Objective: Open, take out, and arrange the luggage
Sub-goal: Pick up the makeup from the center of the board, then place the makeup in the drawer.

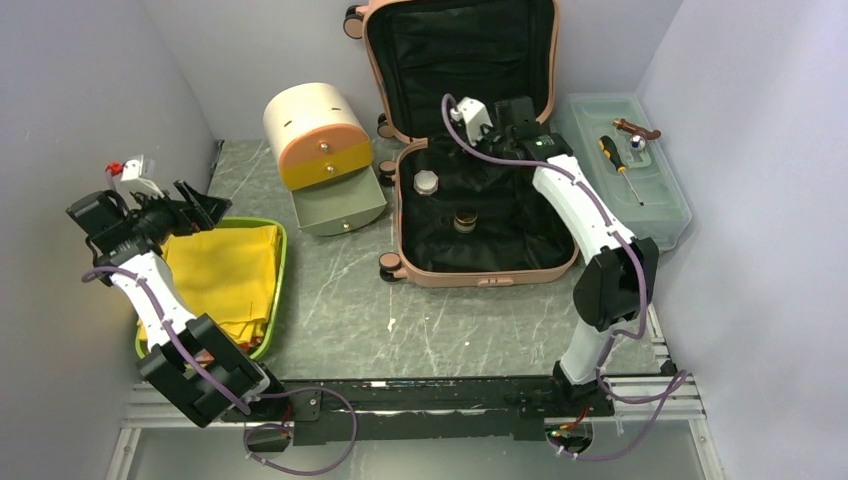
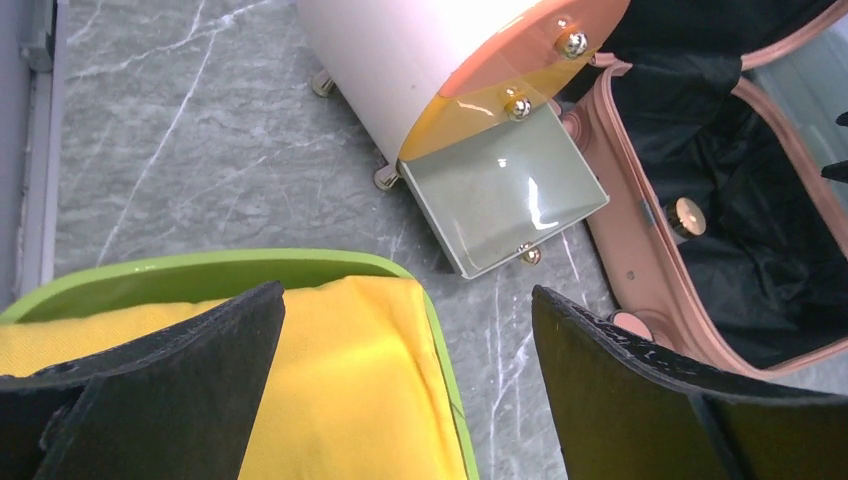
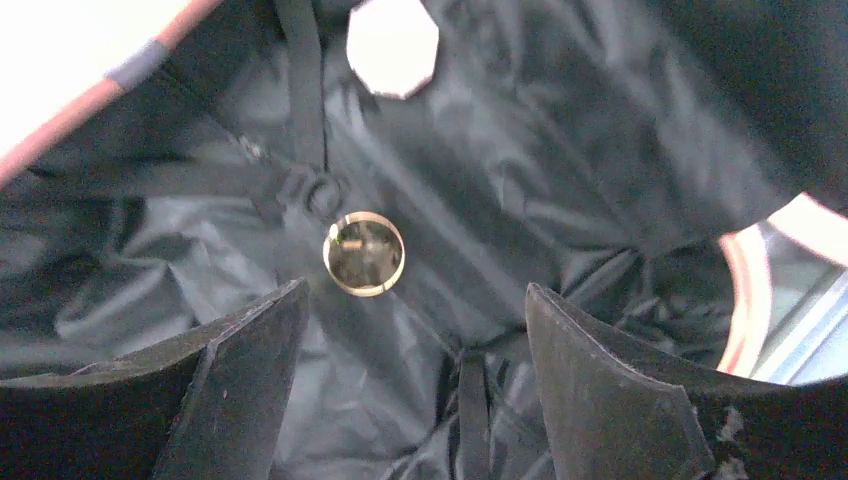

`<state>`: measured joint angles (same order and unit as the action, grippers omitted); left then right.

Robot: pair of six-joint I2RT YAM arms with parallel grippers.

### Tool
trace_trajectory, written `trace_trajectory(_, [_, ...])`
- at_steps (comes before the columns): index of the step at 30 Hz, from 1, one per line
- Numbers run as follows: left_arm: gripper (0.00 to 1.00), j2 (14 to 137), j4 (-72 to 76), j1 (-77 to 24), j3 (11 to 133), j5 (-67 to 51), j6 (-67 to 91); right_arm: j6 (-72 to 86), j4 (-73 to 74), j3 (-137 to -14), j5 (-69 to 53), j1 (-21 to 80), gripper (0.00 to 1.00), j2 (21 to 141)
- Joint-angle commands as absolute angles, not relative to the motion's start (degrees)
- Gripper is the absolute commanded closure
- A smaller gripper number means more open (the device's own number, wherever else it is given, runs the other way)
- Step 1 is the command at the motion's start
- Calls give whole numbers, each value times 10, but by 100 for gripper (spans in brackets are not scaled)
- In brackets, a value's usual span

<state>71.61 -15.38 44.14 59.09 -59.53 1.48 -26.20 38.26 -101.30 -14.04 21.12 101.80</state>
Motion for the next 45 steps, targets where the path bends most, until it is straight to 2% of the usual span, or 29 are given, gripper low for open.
trace_trajectory(1, [1, 704, -251, 427, 638, -590, -82, -302, 425, -967, -187, 163, 18, 1032])
trace_trajectory(5, [1, 700, -256, 418, 637, -585, -91, -327, 394, -927, -193, 140, 19, 1059])
trace_trajectory(11, [1, 705, -229, 407, 604, -597, -76, -362, 410, -942, -224, 145, 18, 1116])
trace_trajectory(19, [1, 715, -218, 407, 590, -596, -70, -353, 418, -968, -236, 163, 7, 1166])
trace_trajectory(25, [1, 720, -209, 407, 582, -596, -66, -350, 394, -956, -227, 177, 6, 1161])
trace_trajectory(30, [1, 723, -205, 407, 577, -595, -67, -342, 391, -961, -224, 182, 12, 1180])
trace_trajectory(34, [1, 725, -202, 407, 576, -594, -66, -335, 394, -967, -230, 181, 21, 1191])
trace_trajectory(45, [1, 727, -198, 407, 574, -598, -63, -323, 370, -964, -202, 184, 27, 1198])
